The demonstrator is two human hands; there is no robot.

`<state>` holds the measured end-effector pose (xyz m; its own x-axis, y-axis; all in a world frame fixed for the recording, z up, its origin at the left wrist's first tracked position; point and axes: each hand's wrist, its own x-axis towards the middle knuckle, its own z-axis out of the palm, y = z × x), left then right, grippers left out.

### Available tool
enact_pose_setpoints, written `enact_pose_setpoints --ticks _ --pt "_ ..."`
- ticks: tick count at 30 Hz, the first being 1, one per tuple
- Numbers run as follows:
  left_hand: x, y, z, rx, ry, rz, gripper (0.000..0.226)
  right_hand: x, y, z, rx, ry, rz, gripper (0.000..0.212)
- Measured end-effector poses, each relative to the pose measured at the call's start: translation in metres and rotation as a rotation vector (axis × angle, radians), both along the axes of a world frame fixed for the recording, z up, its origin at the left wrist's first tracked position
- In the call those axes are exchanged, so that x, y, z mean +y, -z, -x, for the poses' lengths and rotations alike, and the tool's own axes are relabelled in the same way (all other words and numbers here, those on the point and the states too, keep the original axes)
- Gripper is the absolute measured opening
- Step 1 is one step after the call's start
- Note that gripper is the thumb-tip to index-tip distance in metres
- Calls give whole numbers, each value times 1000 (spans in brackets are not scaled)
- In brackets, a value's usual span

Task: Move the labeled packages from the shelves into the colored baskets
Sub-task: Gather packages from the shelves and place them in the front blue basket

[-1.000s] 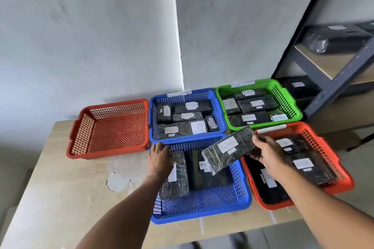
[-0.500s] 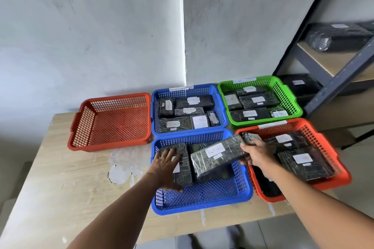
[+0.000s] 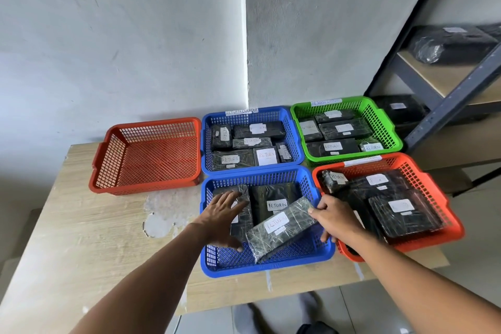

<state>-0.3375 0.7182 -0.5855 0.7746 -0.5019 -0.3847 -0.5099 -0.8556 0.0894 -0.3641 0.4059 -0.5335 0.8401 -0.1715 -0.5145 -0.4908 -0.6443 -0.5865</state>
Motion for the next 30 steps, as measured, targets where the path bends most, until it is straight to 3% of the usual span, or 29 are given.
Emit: enact_pose_setpoints --ticks 9,13,15,24,27,30 --pt "-13 4 12 -98 61 -36 101 -10 -3 11 132 -215 129 25" --pt "-16 10 18 -122 8 12 82 -8 -3 12 188 -443 250 56" --pt "-18 12 20 -122 -3 17 78 -5 0 9 206 -568 325 61" --pt "-21 16 30 -138 -57 29 77 23 9 -3 71 -987 779 45" --pt "-23 15 32 -139 -81 31 76 25 19 -6 24 -1011 751 55" --pt "-23 16 32 -122 -106 20 75 25 26 -8 32 -1009 580 59"
